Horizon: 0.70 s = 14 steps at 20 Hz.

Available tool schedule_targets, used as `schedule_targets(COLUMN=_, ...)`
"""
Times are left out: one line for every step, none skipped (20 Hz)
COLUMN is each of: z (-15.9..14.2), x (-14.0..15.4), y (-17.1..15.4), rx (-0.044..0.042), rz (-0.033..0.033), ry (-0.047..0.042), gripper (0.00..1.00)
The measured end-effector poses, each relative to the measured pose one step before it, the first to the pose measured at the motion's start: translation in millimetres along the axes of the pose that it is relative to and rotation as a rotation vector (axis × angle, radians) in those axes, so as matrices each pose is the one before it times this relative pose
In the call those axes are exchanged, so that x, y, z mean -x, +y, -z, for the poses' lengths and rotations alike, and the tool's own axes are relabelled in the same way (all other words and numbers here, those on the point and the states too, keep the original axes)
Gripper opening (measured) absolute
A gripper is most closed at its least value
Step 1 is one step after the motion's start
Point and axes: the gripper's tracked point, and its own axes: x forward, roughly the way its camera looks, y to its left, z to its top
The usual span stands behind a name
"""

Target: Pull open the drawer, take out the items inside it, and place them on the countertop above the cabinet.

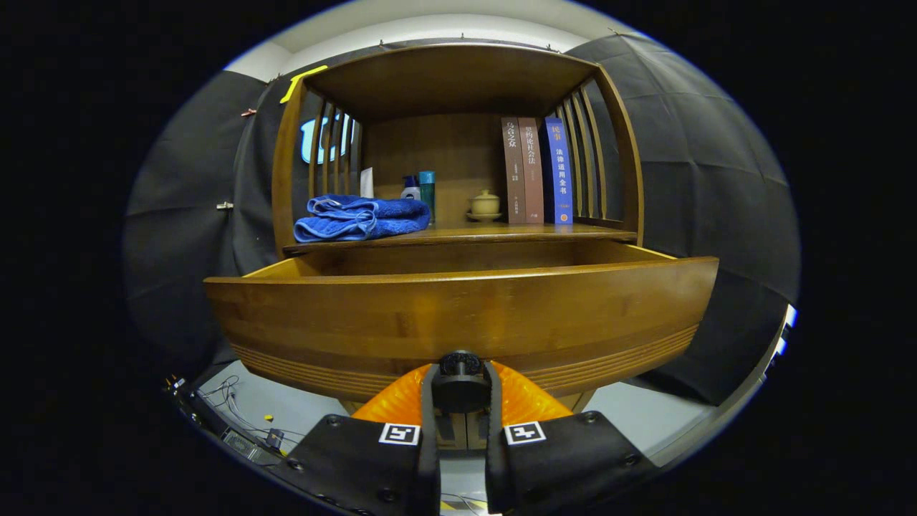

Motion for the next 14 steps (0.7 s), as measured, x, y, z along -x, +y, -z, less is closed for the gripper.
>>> schedule_targets(z=3.31, x=5.98, y=-1.2, rx=0.00243, rz=-0.00306, ry=0.00735, gripper=0.28)
schedule_targets(z=4.47, x=5.96, y=-0.86, rx=-0.00322, rz=-0.00182, ry=0.00835, gripper=0.29)
schedule_targets(z=4.96, x=5.38, y=0.39, rx=-0.00194, rz=-0.00289, ry=0.01363, gripper=0.28)
schedule_targets(z=-2.8, x=1.92, y=0.0, rx=0.00497, rz=-0.00091, ry=-0.02109, gripper=0.28)
schedule_targets(z=3.41, x=0.84, y=-0.29, rx=0.00563, rz=0.00405, ry=0.01178, gripper=0.28)
schedule_targets(z=-0.53, x=1.12, y=-0.28, rx=0.00167, rz=0.00167, ry=-0.00357, gripper=0.28)
schedule_targets(z=0.6, x=-0.91, y=0.3, rx=-0.00094, rz=0.00082, ry=0.00699, gripper=0.29)
schedule_targets(z=-0.23, x=0.18, y=0.56, rx=0.00279, rz=-0.00049, ry=-0.00552, gripper=0.28)
schedule_targets(z=0.37, x=-1.46, y=0.59, rx=0.01149, rz=-0.00236, ry=0.00149, gripper=0.29)
schedule_targets(z=-0.53, x=0.99, y=0.03, rx=0.0107, rz=-0.00025, ry=-0.00436, gripper=0.32)
schedule_targets(z=0.69, x=0.01, y=0.61, rx=0.01171, rz=-0.00086, ry=0.00562, gripper=0.38)
schedule_targets(z=2.7, x=1.26, y=0.17, rx=0.00809, rz=-0.00138, ry=0.01104, gripper=0.43)
schedule_targets(z=3.17, x=3.42, y=0.41, rx=-0.00133, rz=-0.00741, ry=0.01079, gripper=0.48)
schedule_targets(z=-1.08, x=3.63, y=1.42, rx=-0.00529, rz=-0.00756, ry=0.00906, gripper=0.61)
